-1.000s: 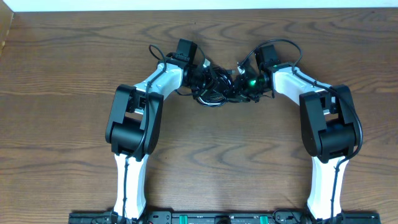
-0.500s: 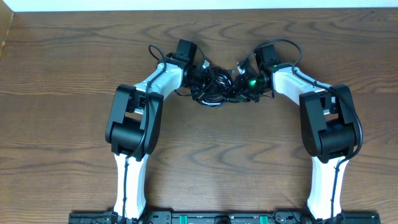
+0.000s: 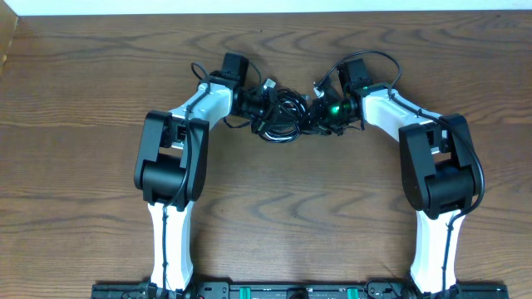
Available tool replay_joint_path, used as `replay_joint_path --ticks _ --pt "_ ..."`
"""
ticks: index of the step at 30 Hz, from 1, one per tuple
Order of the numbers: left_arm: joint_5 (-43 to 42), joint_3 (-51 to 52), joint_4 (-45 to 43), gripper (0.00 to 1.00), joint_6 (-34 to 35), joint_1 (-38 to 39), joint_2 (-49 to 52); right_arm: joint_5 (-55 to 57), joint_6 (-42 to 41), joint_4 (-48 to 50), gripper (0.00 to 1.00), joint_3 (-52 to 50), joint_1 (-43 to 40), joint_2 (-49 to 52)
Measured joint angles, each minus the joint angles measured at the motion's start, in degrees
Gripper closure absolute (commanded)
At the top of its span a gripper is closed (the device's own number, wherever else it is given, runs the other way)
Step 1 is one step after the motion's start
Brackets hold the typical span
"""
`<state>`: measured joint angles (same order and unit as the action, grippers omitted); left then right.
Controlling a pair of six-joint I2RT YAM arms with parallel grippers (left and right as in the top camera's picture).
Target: Untangle cables
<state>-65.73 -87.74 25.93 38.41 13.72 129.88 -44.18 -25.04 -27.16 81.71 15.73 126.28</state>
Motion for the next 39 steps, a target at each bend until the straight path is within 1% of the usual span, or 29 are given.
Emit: replay_joint_path --ticks 5,11,23,25,27,29,32,36,39 --pt "-3.0 0.2 -1.1 0.93 -0.3 -0.3 0.3 -0.5 0.0 0.0 0.89 0.1 0.0 -0.1" --pt "-7.6 0.4 -5.1 0.93 0.5 -1.1 0.9 -0.6 0.0 0.2 0.88 0.7 -0.2 -0.8" --pt "-12.2 0.6 -5.6 0.93 2.7 -2.8 1.0 -1.4 0.0 0.6 0.89 1.2 0.0 -1.2" --pt "-12.5 0.6 -5.7 0.93 3.2 -3.0 1.0 -0.5 0.0 0.3 0.89 1.2 0.0 -1.2" --pt "-15.1 0.6 -5.9 0.93 3.5 -3.8 0.8 2.5 -0.2 -0.6 0.89 0.8 0.1 -1.1" --pt "-17.7 0.6 -5.8 0.93 3.6 -4.6 0.1 5.1 -0.4 -1.0 0.89 0.2 -0.1 -0.6" --pt "-20.3 0.6 -5.8 0.93 3.8 -5.8 -2.6 5.2 -0.6 -1.1 0.88 0.0 -0.8 -0.4" --pt "-22.0 0.2 -6.1 0.93 3.4 -6.2 -6.1 5.2 -0.7 -1.0 0.87 0.0 -1.2 -0.4" --pt "-22.3 -0.4 -5.6 0.93 2.2 -6.0 -6.9 5.2 -0.7 -1.0 0.87 0.0 -1.2 -0.4"
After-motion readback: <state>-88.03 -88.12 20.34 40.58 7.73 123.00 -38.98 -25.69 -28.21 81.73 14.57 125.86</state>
